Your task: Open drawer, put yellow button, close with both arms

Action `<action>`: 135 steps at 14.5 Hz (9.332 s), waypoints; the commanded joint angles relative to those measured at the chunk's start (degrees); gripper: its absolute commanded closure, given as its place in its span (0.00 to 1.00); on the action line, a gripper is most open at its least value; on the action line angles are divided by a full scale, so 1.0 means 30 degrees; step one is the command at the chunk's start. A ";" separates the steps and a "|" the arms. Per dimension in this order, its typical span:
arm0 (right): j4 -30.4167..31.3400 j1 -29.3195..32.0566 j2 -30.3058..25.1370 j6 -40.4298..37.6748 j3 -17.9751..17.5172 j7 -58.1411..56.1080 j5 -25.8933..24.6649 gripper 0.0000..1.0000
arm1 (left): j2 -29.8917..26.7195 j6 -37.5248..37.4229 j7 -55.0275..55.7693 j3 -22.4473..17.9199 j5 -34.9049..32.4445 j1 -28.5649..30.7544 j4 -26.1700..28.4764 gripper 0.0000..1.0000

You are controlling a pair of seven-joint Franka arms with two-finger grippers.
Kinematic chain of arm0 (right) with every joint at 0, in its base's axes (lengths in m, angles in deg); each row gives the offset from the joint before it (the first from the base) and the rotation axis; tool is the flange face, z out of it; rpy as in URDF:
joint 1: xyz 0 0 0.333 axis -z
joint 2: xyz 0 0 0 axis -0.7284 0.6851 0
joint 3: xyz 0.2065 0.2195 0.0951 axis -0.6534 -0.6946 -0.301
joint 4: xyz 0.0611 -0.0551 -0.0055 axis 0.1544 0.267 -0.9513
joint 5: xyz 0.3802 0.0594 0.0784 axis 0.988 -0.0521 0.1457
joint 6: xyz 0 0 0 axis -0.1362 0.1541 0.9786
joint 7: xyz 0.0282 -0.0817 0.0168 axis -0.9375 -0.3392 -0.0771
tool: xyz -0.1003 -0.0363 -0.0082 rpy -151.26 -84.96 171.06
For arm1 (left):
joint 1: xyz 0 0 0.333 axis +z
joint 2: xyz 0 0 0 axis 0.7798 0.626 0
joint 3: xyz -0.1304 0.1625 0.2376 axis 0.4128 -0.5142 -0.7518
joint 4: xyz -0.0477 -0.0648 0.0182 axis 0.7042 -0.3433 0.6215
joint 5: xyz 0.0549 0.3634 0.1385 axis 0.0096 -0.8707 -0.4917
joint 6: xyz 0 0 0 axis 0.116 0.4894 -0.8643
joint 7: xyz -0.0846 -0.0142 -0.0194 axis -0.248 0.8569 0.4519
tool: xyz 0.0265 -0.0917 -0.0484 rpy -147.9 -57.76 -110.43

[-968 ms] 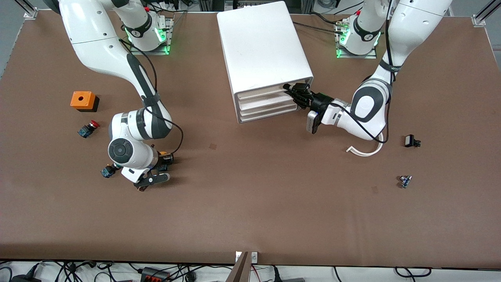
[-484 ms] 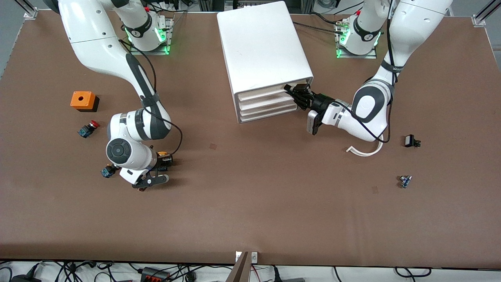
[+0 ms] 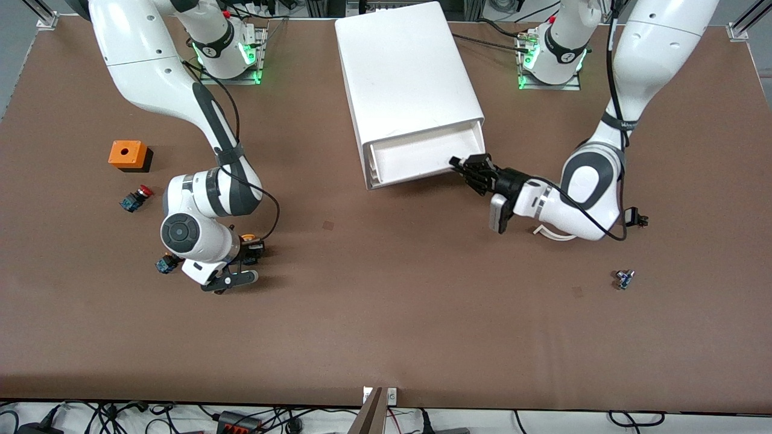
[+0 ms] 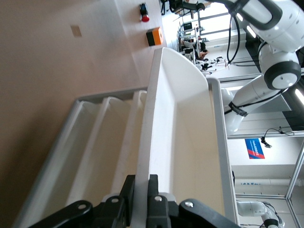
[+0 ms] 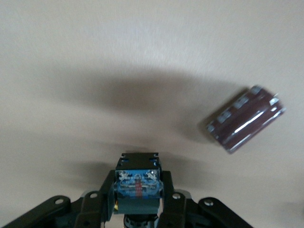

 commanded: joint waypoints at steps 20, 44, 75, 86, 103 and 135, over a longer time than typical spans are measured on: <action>-0.9930 -0.5871 -0.2184 -0.6165 -0.2781 0.6286 0.0009 1.00 | -0.1463 -0.3142 1.6112 0.0104 -2.0993 0.0709 -0.9483 0.00; -1.0897 -1.0096 0.0247 -0.7338 -0.2927 1.1830 -0.1017 1.00 | -0.1229 -0.2938 1.8279 -0.0043 -2.1974 0.0912 -1.1922 0.00; -0.8327 0.0092 -0.4256 -1.1966 -0.1697 0.6566 -0.1163 0.00 | -0.0730 0.6051 3.1432 -0.0013 -1.9747 -0.4855 -0.7269 0.00; -0.7675 0.5426 -0.7131 -1.3077 -0.1579 0.3052 -0.0987 0.00 | -0.2571 0.7374 3.2694 0.0716 -1.9689 -0.6999 -0.3169 0.00; 0.1202 0.6544 -1.3638 -1.0765 -0.0964 -0.0501 -0.1367 0.00 | -0.3983 0.6964 3.2432 0.3531 -1.9483 -0.6035 -0.0642 0.00; 0.0704 0.6632 -1.3491 -1.1088 -0.0935 -0.0560 -0.1368 0.00 | -1.1599 0.2601 1.4676 -0.2709 -2.0766 0.0414 -0.1375 0.00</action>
